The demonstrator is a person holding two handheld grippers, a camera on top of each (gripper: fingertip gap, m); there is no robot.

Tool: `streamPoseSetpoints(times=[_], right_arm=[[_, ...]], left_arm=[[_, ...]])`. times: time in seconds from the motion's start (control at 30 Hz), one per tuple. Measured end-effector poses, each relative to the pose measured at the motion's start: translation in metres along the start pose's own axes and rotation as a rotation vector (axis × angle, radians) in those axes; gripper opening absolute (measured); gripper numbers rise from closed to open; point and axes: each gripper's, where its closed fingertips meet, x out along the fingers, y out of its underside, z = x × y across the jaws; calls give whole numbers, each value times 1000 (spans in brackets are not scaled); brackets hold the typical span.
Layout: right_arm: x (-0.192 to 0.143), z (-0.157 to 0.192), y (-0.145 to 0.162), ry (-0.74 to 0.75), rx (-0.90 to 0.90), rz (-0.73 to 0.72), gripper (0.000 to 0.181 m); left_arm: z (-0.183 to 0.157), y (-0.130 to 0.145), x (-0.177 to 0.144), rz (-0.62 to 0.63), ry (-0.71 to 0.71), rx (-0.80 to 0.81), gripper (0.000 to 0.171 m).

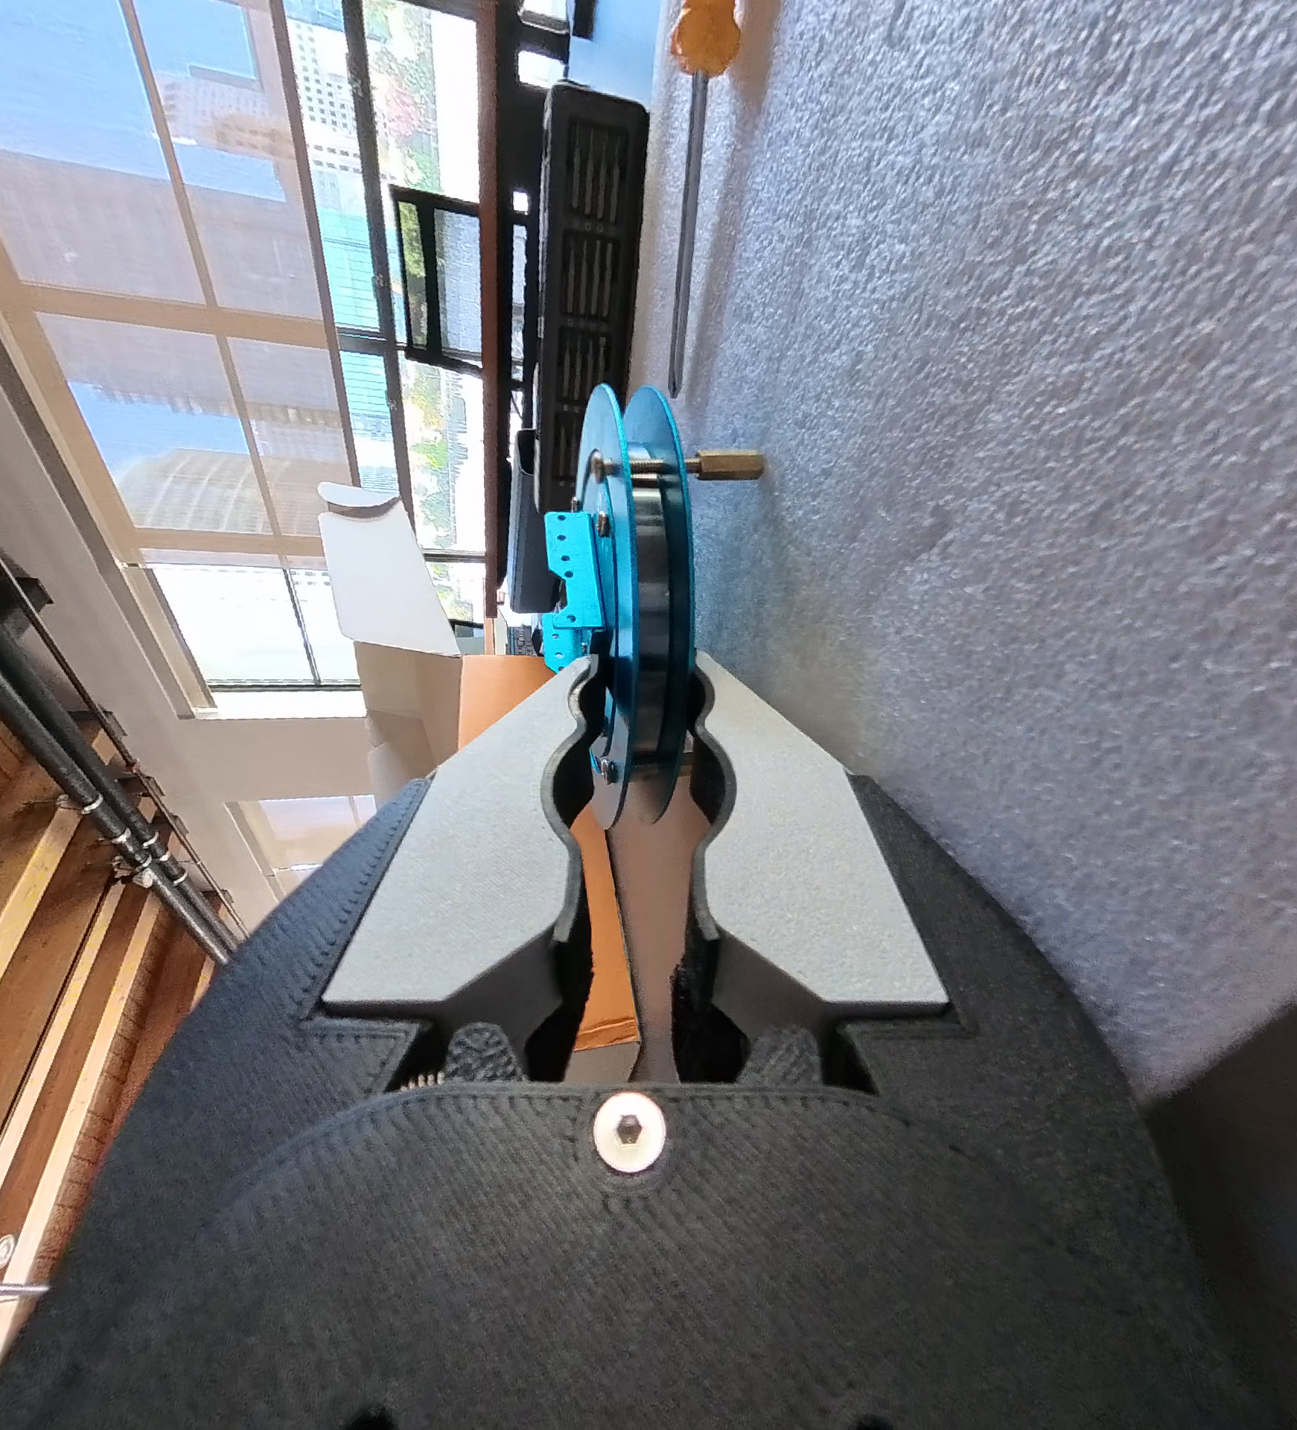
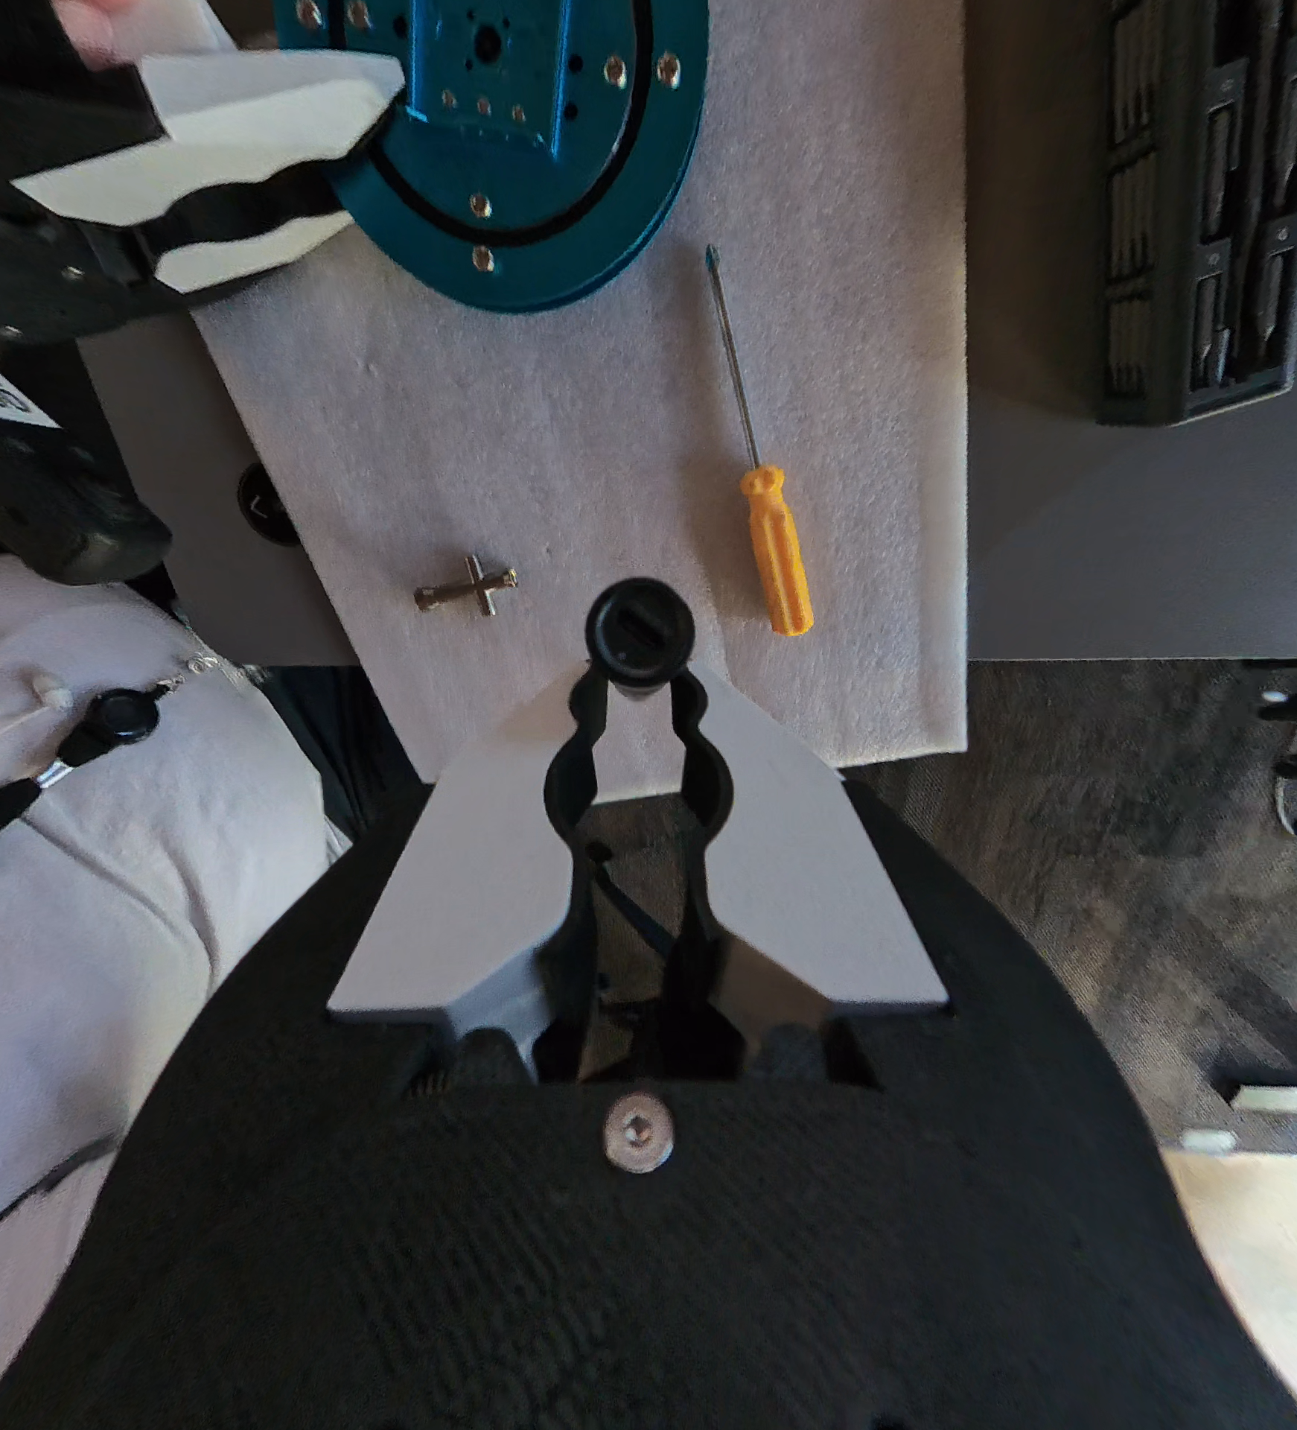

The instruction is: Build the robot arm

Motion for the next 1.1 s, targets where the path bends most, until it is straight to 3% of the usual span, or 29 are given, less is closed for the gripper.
streamPoseSetpoints(times=[0.1,0.2,0.4,0.57,0.67,0.87,1.0,1.1], right_arm=[[13,-4,-7,61,-32,80,15],[29,2,-19,22,-84,130,15],[42,-8,-33,-73,-17,188,15],[37,-19,-36,-139,15,211,15],[34,-22,-32,-156,9,250,15],[46,-15,-38,-188,-76,321,15],[65,-5,-48,-203,-138,379,15],[82,3,-56,-201,-183,413,15]], left_arm=[[3,0,-1,-7,-24,3,15],[14,-3,-2,-24,-40,-29,12],[31,-4,2,-12,67,-142,12],[46,-4,3,-7,35,-113,12],[55,-19,-7,-29,16,-108,12],[14,-52,-40,-97,32,21,12],[1,-50,-46,-93,-96,185,13],[-7,-39,-45,-58,-87,200,14]])
